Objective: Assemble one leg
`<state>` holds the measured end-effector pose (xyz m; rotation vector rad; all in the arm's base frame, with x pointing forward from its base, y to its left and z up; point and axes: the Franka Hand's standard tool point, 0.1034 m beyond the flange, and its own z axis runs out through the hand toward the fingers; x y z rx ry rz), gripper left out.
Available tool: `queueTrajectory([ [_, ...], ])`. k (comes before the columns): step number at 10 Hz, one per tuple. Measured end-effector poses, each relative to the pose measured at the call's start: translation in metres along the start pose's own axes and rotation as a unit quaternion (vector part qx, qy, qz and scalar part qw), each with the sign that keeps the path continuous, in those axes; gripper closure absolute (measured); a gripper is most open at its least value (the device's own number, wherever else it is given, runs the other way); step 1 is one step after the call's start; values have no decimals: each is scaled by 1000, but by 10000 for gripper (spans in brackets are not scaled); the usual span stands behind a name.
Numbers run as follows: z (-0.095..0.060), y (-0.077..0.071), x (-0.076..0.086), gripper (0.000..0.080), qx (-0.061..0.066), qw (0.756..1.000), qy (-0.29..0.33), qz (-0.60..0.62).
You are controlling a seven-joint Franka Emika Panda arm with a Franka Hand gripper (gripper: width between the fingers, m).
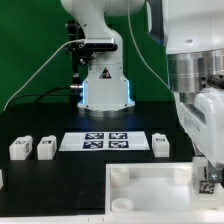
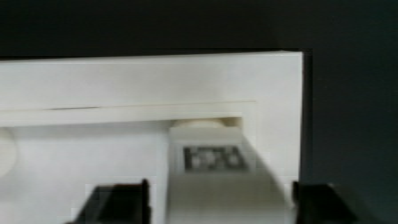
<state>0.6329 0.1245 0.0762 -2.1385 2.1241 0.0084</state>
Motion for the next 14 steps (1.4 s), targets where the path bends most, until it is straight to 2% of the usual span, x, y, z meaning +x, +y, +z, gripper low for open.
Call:
queueTrajectory([
  [1,0,0,0,270,0,999,0,-33],
  [2,0,-1,3,270,1,993,0,-117],
  [3,0,-1,6,172,0,977,1,-212],
  [4,-1,-1,6,156,-4,959,-1,-282],
  [5,-1,0,5,151,-6,928,2,-372],
  [7,0,0,7,150,-7,879,3,-477],
  [9,-1,-1,10,150,-11,810,7,-587],
  [10,-4,-3,10,150,-23,764,8,-645],
  [11,-3,-4,9,150,-19,784,9,-620],
  [13,-3,-4,9,417,-19,786,9,-618],
  [14,-3,-4,9,508,-18,818,9,-575],
])
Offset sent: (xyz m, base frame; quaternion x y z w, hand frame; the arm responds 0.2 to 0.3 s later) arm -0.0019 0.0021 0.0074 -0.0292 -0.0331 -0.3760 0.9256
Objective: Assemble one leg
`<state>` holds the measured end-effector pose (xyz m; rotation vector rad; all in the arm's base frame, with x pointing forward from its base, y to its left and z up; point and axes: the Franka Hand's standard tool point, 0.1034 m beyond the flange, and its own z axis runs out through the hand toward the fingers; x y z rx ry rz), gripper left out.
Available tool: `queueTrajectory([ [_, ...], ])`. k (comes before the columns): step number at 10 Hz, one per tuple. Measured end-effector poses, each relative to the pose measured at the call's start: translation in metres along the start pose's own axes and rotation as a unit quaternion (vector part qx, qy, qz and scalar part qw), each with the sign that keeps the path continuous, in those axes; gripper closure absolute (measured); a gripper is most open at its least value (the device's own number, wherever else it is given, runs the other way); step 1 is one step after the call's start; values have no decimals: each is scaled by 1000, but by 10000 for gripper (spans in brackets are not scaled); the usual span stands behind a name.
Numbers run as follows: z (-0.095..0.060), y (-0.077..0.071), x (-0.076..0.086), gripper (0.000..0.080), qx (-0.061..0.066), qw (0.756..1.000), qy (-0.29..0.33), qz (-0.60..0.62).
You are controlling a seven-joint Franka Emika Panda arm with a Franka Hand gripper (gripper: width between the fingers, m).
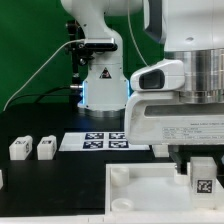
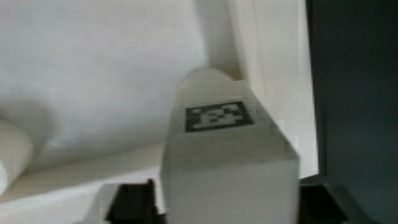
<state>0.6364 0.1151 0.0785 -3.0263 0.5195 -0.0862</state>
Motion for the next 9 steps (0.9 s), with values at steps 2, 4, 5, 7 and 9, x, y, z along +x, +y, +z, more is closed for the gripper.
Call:
queueTrajectory([
  [2,0,1,0,508,-1,996,0,85],
  [4,1,3,1,508,-5,973,-3,229],
  [5,1,4,0,508,-12,950,-3,313],
  [7,1,6,-1,506,-14,872,-1,490],
  [9,1,7,-3,506,-6,799,-12,601],
])
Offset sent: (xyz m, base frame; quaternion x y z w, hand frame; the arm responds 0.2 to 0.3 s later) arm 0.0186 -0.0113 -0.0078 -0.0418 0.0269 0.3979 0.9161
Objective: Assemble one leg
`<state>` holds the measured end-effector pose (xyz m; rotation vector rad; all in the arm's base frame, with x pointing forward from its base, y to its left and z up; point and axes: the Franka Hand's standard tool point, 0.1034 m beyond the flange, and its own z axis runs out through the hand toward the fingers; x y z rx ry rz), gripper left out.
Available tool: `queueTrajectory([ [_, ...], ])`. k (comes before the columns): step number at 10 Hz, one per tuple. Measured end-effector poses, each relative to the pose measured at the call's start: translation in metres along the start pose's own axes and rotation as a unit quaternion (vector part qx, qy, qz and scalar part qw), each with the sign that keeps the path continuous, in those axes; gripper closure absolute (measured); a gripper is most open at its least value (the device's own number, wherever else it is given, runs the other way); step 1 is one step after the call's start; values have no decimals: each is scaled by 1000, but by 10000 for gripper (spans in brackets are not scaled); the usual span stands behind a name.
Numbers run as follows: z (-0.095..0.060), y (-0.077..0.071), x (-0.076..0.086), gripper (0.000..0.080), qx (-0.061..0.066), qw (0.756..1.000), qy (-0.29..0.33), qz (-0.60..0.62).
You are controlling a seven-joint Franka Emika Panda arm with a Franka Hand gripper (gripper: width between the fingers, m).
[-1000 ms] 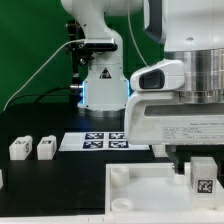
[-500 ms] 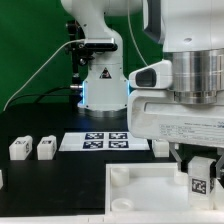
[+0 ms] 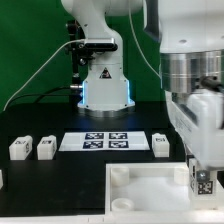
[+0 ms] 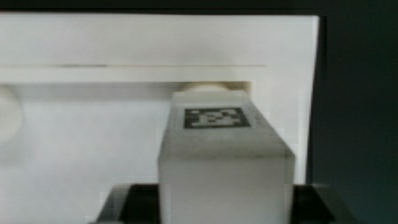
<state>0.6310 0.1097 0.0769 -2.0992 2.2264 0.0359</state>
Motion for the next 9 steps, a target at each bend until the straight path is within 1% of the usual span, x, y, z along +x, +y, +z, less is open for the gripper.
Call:
queueTrajectory([
  [1,0,0,-1,506,-3,1000,0,1],
  [2,0,0,-1,506,-2,1000,0,-14],
  [3,0,0,-1,408,-3,999,0,-34],
  [4,1,0,-1,273,-3,999,0,-34],
  [5,1,-5,0,273,11,991,2,-134],
  [6,1,-8,0,176,22,969,6,-245],
  [7,-1,-8,-1,157,22,946,6,-323],
  [8,-2,-7,-3,157,22,927,8,-375],
  [9,-1,-7,-2,151,21,907,9,-420],
])
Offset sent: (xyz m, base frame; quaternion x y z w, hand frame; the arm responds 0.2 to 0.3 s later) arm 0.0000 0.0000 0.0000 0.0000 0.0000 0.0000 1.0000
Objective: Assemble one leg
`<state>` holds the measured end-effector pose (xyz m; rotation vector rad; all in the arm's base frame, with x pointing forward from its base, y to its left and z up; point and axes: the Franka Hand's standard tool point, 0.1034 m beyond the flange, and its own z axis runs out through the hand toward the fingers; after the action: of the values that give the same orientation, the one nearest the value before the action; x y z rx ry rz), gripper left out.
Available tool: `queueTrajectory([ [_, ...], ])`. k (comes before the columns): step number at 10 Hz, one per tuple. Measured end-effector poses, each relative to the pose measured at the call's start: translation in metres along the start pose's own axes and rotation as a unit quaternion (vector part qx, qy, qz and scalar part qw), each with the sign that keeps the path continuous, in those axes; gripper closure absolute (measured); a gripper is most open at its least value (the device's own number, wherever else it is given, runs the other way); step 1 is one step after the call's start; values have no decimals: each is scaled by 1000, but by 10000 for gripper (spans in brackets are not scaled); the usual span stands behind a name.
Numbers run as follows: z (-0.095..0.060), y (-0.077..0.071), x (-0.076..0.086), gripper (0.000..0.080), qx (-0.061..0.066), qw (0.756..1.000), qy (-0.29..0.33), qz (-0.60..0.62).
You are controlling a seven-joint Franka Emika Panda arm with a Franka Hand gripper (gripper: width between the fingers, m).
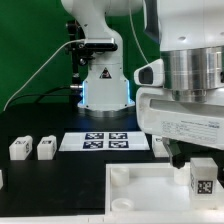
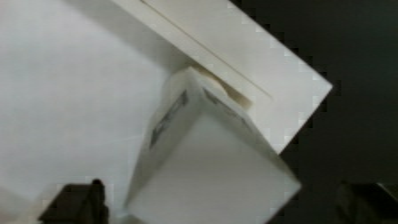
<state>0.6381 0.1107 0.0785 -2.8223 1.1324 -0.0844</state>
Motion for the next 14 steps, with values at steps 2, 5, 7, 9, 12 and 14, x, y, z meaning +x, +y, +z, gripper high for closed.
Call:
queueTrajectory([
  [2,0,1,2,150,-4,995,3,-102],
  [5,1,-6,-4,150,-20,943,10,-333],
  [7,1,-6,-4,266,-19,947,10,-320],
  [9,1,-6,-4,509,-16,964,9,-267],
  [12,1,-4,-2,508,-16,993,12,-116],
  [14,1,-1,-1,508,-24,997,14,69],
])
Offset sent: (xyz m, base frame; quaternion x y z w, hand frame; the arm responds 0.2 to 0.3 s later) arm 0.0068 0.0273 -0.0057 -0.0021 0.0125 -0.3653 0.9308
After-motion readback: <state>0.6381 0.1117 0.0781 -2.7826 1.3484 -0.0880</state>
